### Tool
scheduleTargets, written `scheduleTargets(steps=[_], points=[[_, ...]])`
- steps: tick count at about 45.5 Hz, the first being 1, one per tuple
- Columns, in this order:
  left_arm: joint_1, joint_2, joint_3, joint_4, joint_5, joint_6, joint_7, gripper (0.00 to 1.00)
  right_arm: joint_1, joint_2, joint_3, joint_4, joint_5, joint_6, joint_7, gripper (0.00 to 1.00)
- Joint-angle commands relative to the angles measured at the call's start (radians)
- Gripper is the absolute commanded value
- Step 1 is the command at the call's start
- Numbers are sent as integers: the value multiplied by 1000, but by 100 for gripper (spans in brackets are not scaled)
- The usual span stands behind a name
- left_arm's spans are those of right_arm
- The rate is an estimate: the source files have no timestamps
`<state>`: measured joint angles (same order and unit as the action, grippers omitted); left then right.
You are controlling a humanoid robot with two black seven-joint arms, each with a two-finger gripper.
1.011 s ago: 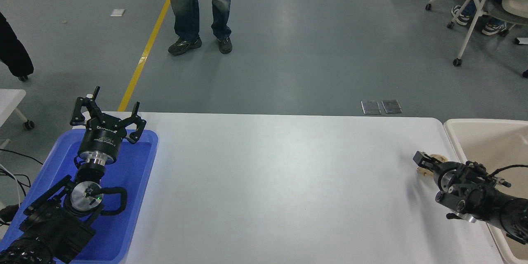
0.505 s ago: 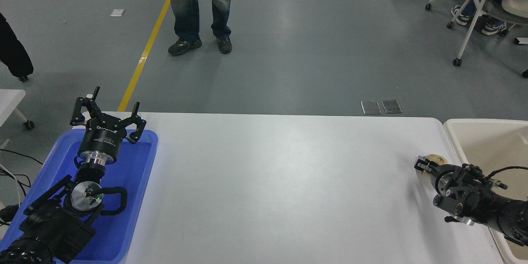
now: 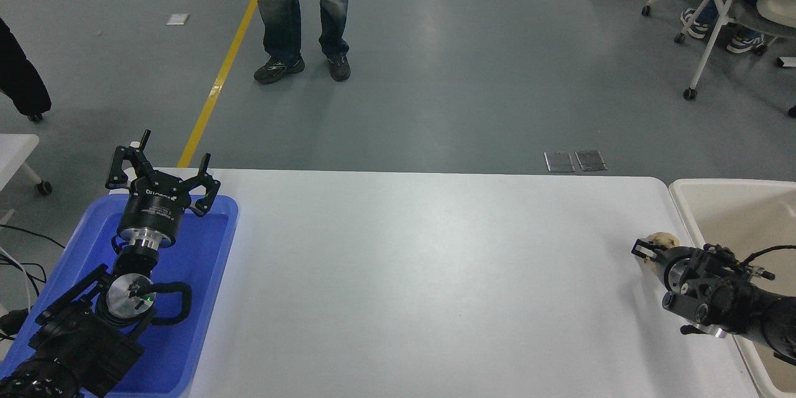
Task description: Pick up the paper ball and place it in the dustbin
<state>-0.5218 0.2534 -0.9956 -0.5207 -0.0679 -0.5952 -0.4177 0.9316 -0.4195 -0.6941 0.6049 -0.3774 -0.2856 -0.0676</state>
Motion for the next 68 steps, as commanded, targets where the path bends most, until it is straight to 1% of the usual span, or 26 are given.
scheduleTargets(steps=[1, 9, 15, 28, 34, 46, 68], points=[[0, 0, 0, 1, 0, 0, -1, 100, 232, -179, -142, 314, -8, 6, -1, 0], [0, 0, 2, 1, 0, 0, 0, 100, 481, -260, -272, 518, -9, 28, -1, 0], [0, 0, 0, 1, 0, 0, 0, 100, 691, -311, -360, 621, -8, 103, -9, 0], [0, 0, 2, 1, 0, 0, 0, 100, 960, -354, -475, 667, -6, 262, -15, 0], [0, 0, 2, 1, -1, 0, 0, 100, 1055, -357, -515, 667, -6, 325, -14, 0], [0, 0, 2, 1, 0, 0, 0, 100, 1147, -363, -547, 667, -8, 390, -15, 0], [0, 0, 2, 1, 0, 0, 0, 100, 1142, -363, -553, 661, -12, 390, -14, 0]])
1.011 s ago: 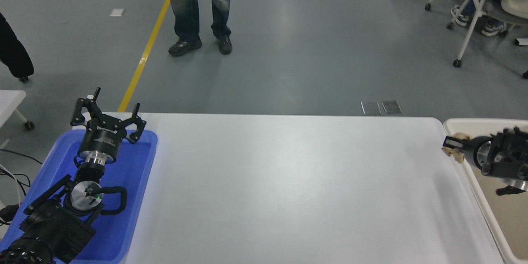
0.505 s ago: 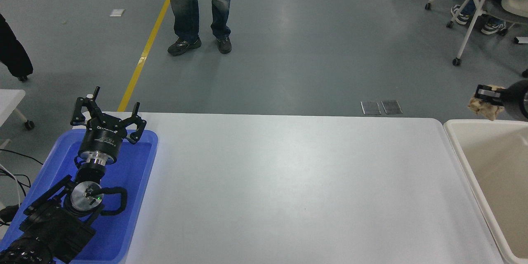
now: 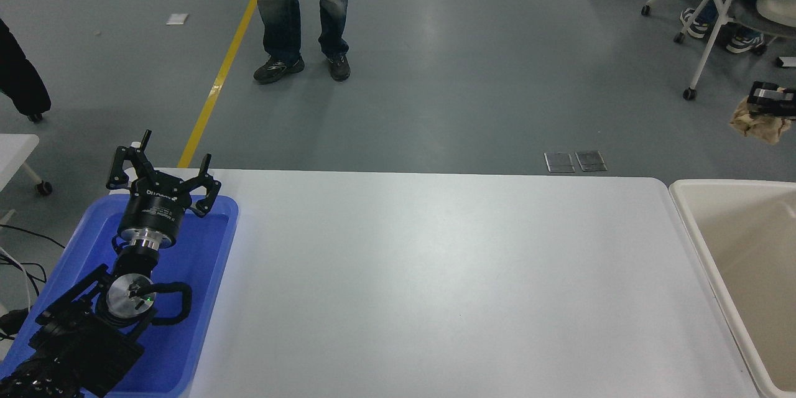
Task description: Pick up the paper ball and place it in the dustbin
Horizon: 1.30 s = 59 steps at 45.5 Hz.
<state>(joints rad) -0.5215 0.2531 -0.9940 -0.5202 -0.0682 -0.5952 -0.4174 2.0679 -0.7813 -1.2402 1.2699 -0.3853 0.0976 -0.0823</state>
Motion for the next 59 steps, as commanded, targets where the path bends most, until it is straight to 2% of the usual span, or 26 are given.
scheduleTargets(steps=[1, 7, 16, 27, 31, 44, 59], points=[[0, 0, 0, 0, 1, 0, 0, 100, 5, -1, -7, -6, -6, 7, -1, 0], [0, 0, -2, 0, 1, 0, 0, 100, -60, 1, -5, -85, -9, -6, -1, 0], [0, 0, -2, 0, 1, 0, 0, 100, -400, 7, 57, -478, 8, -13, 3, 0], [0, 0, -2, 0, 1, 0, 0, 100, -799, 20, 248, -816, 8, -29, 4, 0], [0, 0, -2, 0, 1, 0, -1, 100, -981, 72, 359, -920, 8, -52, 4, 0], [0, 0, -2, 0, 1, 0, -1, 100, -1262, 195, 536, -1067, 12, -148, 3, 0], [2, 0, -2, 0, 1, 0, -1, 100, -1414, 310, 645, -1201, 13, -165, 1, 0]])
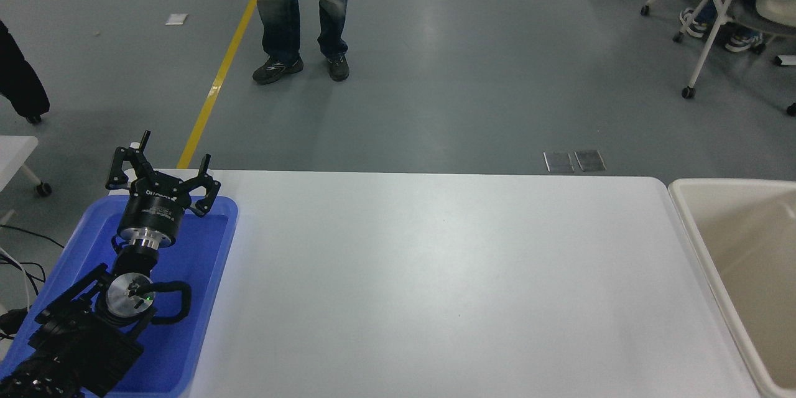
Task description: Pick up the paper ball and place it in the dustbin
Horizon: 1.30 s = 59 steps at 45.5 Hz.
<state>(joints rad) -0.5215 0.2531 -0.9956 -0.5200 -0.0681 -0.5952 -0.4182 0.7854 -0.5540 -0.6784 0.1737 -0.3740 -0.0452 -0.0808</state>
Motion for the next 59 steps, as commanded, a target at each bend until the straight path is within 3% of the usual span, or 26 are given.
scheduleTargets(steps=[1, 21, 24, 28, 31, 59], points=[[0, 0, 0, 0, -1, 0, -1, 100, -139, 89, 83, -115, 1, -22, 0, 0], [0, 0, 0, 0, 1, 0, 1, 100, -169, 137, 86, -151, 30, -22, 1, 3], [0, 0, 0, 0, 1, 0, -1, 100, -169, 138, 85, -149, 32, -28, 1, 36], [0, 0, 0, 0, 1, 0, 1, 100, -169, 137, 85, -149, 32, -59, 1, 67], [0, 0, 0, 0, 1, 0, -1, 100, -169, 138, 83, -148, 32, -79, 3, 99], [0, 0, 0, 0, 1, 0, -1, 100, -83, 140, 103, -94, 32, -71, 3, 100]])
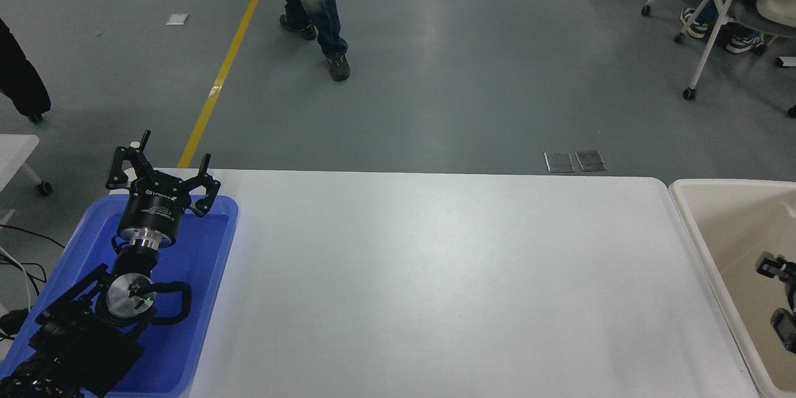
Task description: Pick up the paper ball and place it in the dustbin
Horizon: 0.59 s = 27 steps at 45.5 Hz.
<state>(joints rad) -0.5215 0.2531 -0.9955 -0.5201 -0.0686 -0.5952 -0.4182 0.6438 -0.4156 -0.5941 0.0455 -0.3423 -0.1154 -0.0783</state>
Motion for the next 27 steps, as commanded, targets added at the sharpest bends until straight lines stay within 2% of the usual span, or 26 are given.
scheduleTargets(steps=[1, 16, 27], points=[[1, 0, 0, 0, 1, 0, 1, 100, 68, 1, 37, 42, 2, -1, 0, 100], [0, 0, 0, -1, 0, 0, 1, 100, 238, 60, 713, 152, -9, -3, 11, 100], [0, 0, 0, 0, 0, 0, -1, 100, 241, 18, 891, 372, -20, 0, 31, 100]])
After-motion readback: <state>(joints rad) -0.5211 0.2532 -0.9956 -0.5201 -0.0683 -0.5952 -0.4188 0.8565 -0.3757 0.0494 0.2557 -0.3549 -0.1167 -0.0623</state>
